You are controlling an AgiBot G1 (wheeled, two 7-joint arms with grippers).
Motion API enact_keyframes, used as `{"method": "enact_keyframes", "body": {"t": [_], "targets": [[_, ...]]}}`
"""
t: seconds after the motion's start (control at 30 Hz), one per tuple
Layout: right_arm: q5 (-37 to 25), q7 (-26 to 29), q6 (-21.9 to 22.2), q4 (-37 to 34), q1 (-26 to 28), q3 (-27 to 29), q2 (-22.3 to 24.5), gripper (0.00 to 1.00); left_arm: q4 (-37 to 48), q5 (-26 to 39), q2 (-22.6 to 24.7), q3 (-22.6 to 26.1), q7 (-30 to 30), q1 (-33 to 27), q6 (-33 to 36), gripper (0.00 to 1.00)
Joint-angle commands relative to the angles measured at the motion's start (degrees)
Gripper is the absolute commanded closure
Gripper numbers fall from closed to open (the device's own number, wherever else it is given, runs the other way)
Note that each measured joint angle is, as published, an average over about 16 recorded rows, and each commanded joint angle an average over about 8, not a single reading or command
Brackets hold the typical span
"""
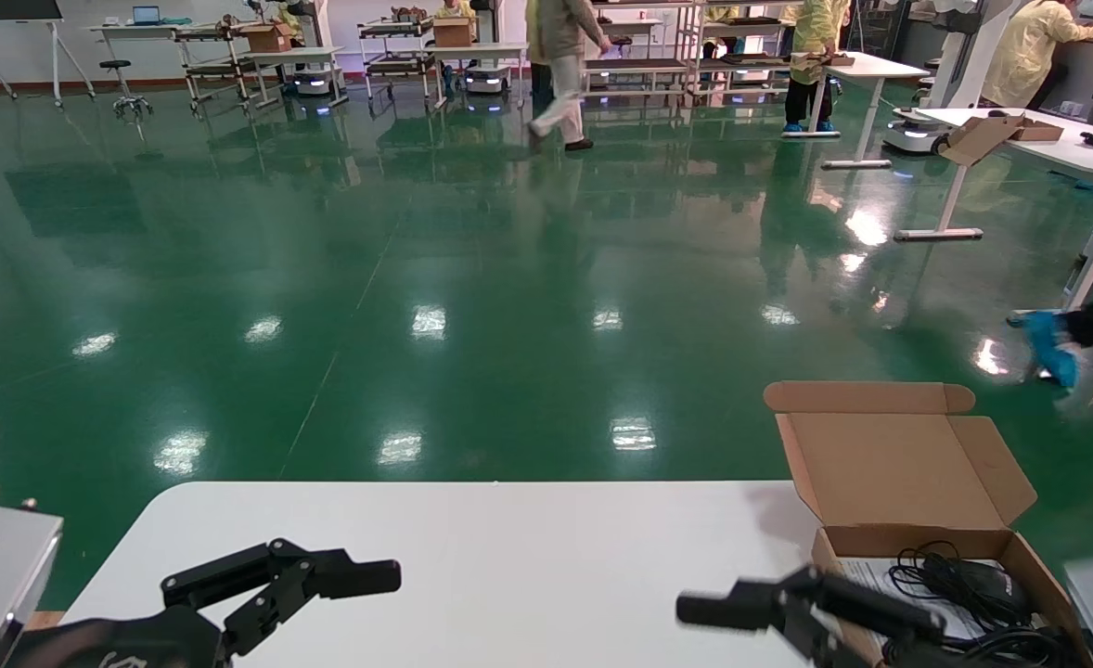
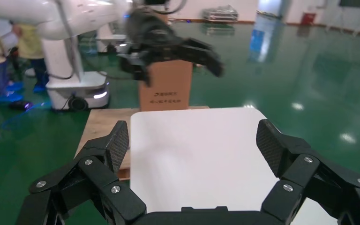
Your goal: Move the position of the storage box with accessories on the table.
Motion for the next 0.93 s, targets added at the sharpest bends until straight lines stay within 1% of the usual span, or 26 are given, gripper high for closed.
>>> {"method": "enact_keyframes", "body": {"t": [0.03,0.17,0.93], "targets": [[0.29,-0.93,-0.05,2.22,-1.64,1.14,0.24,0.00,0.00,0.00,0.00,0.00,0.00,0.00,0.00,0.00],[0.57,-1.41,-0.10,3.75,-2.79,1.98,0.42,0.00,0.01,-0.01,0.00,0.00,0.00,0.01,-0.01,0.00],[0.24,-0.73,-0.04,1.55,-1.22,0.85,0.22,0.00,0.01,-0.01,0.00,0.00,0.00,0.01,-0.01,0.00]]}}
